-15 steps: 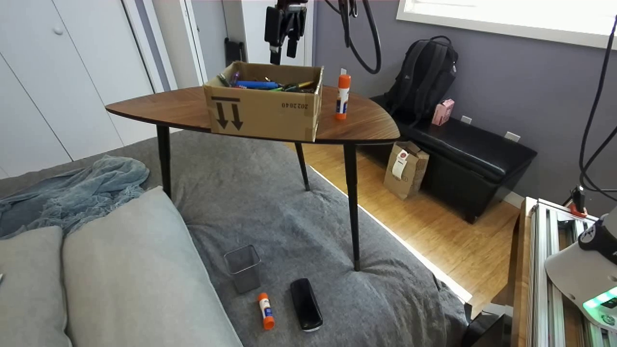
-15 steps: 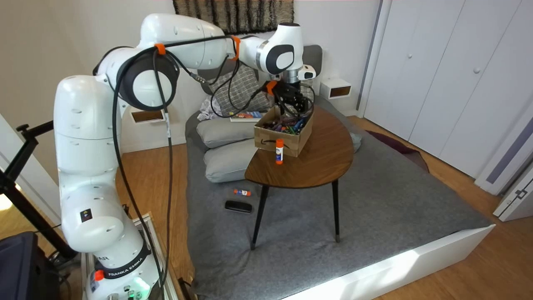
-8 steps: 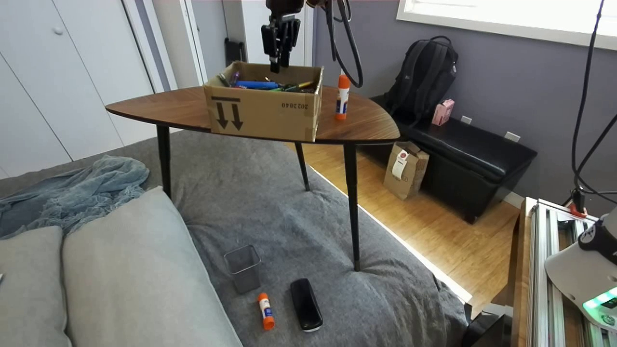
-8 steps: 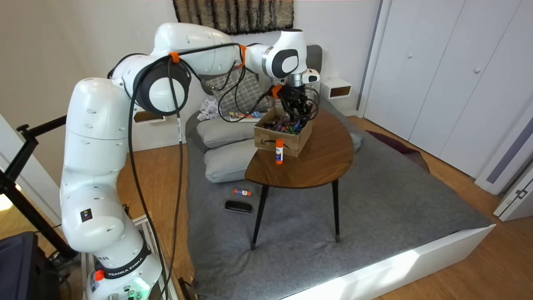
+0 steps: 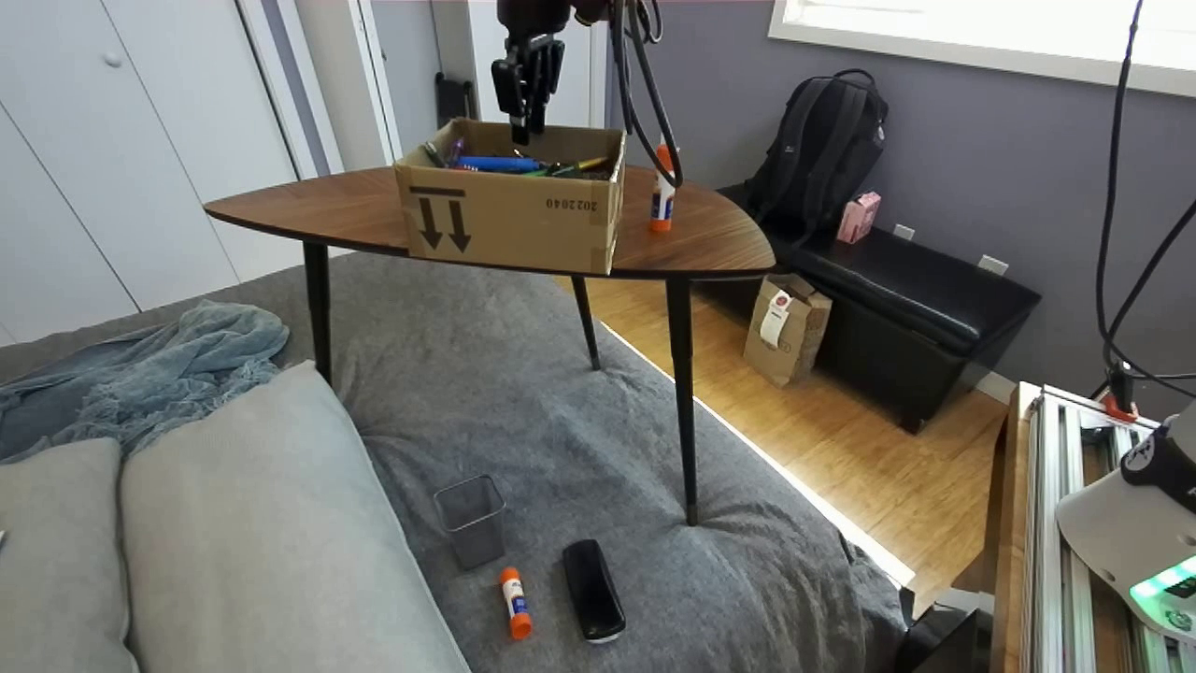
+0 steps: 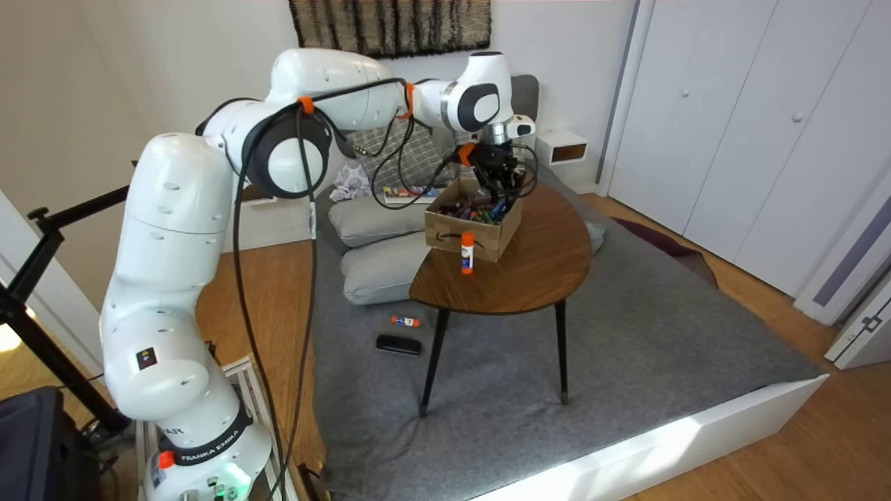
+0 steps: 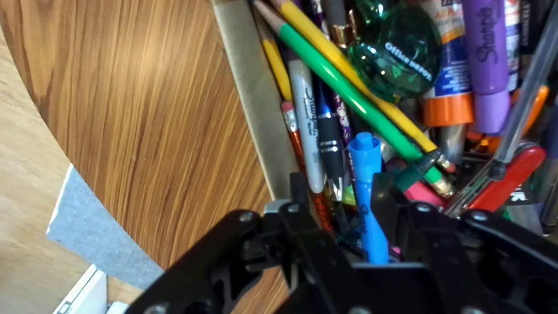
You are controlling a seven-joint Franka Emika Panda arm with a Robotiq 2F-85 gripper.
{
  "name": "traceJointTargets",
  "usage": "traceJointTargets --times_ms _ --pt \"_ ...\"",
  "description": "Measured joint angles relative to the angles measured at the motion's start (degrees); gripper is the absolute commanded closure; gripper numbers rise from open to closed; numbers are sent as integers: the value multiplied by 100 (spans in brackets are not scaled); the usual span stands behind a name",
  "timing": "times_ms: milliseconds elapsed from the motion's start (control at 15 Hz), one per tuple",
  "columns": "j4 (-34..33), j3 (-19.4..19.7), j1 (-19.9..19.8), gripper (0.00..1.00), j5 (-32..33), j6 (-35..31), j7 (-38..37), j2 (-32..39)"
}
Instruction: Pick up the black pen from the cardboard box and put it on the table
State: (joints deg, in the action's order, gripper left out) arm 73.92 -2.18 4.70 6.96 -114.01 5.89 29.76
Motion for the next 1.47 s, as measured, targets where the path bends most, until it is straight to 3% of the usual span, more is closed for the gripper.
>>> traceJointTargets --times_ms 200,533,933,1000,1067,1200,1467 --pt "-144 -1 19 74 1 -3 2 132" --pt "-333 -5 41 68 1 -3 17 333" --pt "-452 -5 50 69 2 17 71 463" --pt "-460 -5 50 77 2 26 88 466" --pt "-468 -5 51 78 2 42 106 470" --pt "-486 -12 57 100 1 86 137 475" --pt "-586 -18 79 98 2 305 195 514"
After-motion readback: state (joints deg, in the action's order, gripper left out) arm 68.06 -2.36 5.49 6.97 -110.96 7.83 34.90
